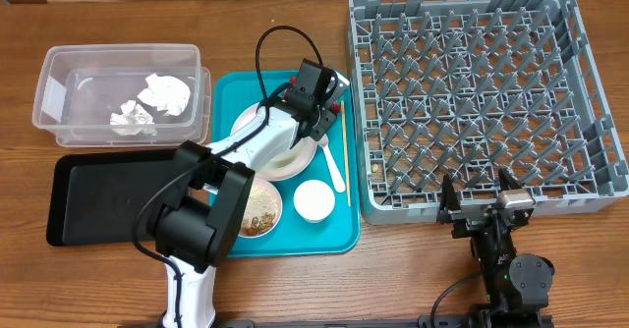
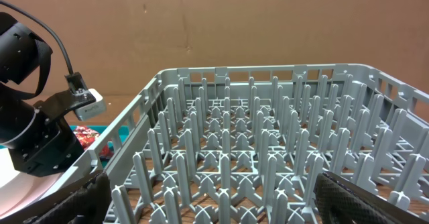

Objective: Sort waste into correct bins and load items into the dishwasher
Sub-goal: 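Lower the left gripper onto the red wrapper and close on it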

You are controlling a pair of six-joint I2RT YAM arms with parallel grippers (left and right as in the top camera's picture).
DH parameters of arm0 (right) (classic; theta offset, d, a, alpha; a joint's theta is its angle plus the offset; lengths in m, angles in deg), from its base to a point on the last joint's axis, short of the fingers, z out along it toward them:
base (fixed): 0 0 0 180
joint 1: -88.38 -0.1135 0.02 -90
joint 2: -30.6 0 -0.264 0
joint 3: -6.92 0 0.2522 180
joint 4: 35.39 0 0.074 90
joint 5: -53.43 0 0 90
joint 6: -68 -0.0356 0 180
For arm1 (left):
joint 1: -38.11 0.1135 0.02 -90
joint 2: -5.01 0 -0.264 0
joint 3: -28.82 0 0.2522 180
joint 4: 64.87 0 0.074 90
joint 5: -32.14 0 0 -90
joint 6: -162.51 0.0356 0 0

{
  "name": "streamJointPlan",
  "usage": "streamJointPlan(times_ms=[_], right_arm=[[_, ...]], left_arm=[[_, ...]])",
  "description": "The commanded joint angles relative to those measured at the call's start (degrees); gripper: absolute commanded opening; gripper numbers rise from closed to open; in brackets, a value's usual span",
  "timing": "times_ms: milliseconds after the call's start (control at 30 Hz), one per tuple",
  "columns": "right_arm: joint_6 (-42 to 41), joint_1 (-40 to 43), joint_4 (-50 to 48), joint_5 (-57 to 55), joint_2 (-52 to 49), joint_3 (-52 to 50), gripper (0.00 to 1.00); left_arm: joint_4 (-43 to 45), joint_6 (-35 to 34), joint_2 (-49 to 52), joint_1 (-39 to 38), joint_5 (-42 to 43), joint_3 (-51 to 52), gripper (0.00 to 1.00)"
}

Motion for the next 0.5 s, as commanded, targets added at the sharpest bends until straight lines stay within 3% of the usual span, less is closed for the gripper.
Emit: streamJointPlan(times_ms=[0, 233, 467], right_arm=[[0.1, 0.0, -0.2, -0.1, 0.7, -0.6, 1.0], [0.1, 0.0, -0.3, -0.1, 0.7, -0.6, 1.0], [0.1, 0.0, -0.2, -0.1, 0.7, -0.6, 1.0]], left_arm=[[0.6, 0.4, 0.9, -0.3, -0.6, 0.7, 0.44], [0.8, 0.5, 0.9, -0.3, -0.7, 0.7, 0.35], [1.2, 0.5, 0.9, -0.3, -0.7, 0.7, 0.19]])
